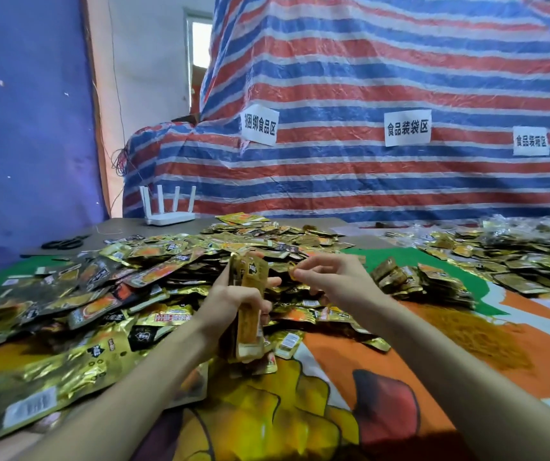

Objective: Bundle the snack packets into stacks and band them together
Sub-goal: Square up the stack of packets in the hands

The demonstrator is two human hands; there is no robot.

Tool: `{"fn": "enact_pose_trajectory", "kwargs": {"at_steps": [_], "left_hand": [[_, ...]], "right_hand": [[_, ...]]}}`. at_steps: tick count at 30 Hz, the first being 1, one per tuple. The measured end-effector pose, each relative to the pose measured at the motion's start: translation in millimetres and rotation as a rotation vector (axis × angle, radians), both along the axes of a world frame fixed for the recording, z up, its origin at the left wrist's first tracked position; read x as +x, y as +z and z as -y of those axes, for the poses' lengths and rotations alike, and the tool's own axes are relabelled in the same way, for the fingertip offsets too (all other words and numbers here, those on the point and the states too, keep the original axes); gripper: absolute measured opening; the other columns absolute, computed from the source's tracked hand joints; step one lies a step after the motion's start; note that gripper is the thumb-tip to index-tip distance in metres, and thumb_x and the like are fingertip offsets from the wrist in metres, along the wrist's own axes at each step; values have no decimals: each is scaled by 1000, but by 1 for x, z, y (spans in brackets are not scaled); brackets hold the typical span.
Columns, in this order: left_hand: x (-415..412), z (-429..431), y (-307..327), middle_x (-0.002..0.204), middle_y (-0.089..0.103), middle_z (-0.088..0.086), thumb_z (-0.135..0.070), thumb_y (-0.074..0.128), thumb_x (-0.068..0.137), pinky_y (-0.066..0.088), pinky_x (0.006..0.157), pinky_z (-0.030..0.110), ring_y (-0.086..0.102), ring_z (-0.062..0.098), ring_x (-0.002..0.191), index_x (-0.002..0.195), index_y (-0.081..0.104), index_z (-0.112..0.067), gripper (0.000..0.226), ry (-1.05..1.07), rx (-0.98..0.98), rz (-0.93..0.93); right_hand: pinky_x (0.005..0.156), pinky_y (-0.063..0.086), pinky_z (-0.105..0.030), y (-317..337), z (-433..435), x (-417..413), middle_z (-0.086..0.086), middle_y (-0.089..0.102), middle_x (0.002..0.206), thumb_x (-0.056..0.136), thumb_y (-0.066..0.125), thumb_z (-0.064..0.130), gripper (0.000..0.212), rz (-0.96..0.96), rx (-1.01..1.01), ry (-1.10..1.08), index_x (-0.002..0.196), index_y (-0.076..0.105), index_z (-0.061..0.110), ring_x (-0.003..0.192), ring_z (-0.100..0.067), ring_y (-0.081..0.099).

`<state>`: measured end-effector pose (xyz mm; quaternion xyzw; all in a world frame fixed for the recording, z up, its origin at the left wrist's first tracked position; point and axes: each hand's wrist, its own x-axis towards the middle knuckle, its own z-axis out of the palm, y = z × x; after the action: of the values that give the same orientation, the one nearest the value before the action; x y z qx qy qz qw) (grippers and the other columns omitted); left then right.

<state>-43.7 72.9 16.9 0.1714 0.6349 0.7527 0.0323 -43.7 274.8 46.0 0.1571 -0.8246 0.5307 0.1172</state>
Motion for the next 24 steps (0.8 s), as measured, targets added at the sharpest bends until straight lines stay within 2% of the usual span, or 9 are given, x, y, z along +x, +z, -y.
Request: {"fn": "enact_pose_trajectory", "kwargs": {"at_steps": [2,5,9,12,15,17,19,22,24], "left_hand": [[-5,5,1,88,72,12,7,69,60,54,60,39,63,27,67,129,52,-13,74,51,-53,17],[-12,13,-1,81,63,16,13,62,73,54,59,38,62,27,67,128,55,-5,58,113,-62,31],[-19,25,-10,72,61,19,12,63,68,52,54,34,57,29,56,126,51,9,59,129,64,84],[-24,30,-15,71,63,16,11,54,79,52,50,31,58,27,57,130,51,9,51,88,177,158],[-25,32,-13,72,58,14,3,57,71,51,54,32,57,24,59,112,59,7,40,-15,187,243],[-22,34,-10,73,53,10,-4,54,70,47,63,34,55,22,63,98,57,-3,28,-192,221,310],[-21,37,-7,74,50,6,-4,54,68,48,63,32,53,19,65,92,53,-8,24,-366,307,326],[-18,39,-6,75,50,5,-3,69,61,47,60,26,49,18,68,91,54,-8,34,-521,371,293],[-16,38,-6,74,47,5,-4,74,58,46,62,25,46,17,68,91,54,-8,38,-570,362,276]], "right_hand": [[50,46,-18,-5,22,-8,5,72,71,92,74,24,10,17,-25,60,83,76,25,59,-1,59],[51,45,-15,-15,47,-18,9,71,67,92,74,24,11,-29,-13,30,81,75,27,57,2,61],[50,43,-17,-32,64,-29,7,69,62,89,76,21,12,-82,-103,-52,78,78,25,54,1,58],[51,43,-21,-47,65,-33,3,68,64,89,76,22,11,-22,-188,-80,78,78,23,55,-3,57],[51,42,-22,-54,64,-36,7,64,57,90,75,20,12,56,-219,-66,78,78,20,54,-5,55],[52,40,-23,-51,62,-36,3,60,61,92,71,12,12,155,-367,29,80,76,13,58,-9,53],[60,38,-26,-44,60,-35,-5,59,73,88,64,6,13,278,-585,237,77,70,8,65,-14,53],[76,41,-31,-34,53,-30,-8,62,80,78,56,14,12,413,-856,474,68,62,11,73,-19,59],[85,44,-33,-32,49,-27,-7,58,77,81,49,15,18,419,-999,545,65,57,12,75,-22,60]]}}
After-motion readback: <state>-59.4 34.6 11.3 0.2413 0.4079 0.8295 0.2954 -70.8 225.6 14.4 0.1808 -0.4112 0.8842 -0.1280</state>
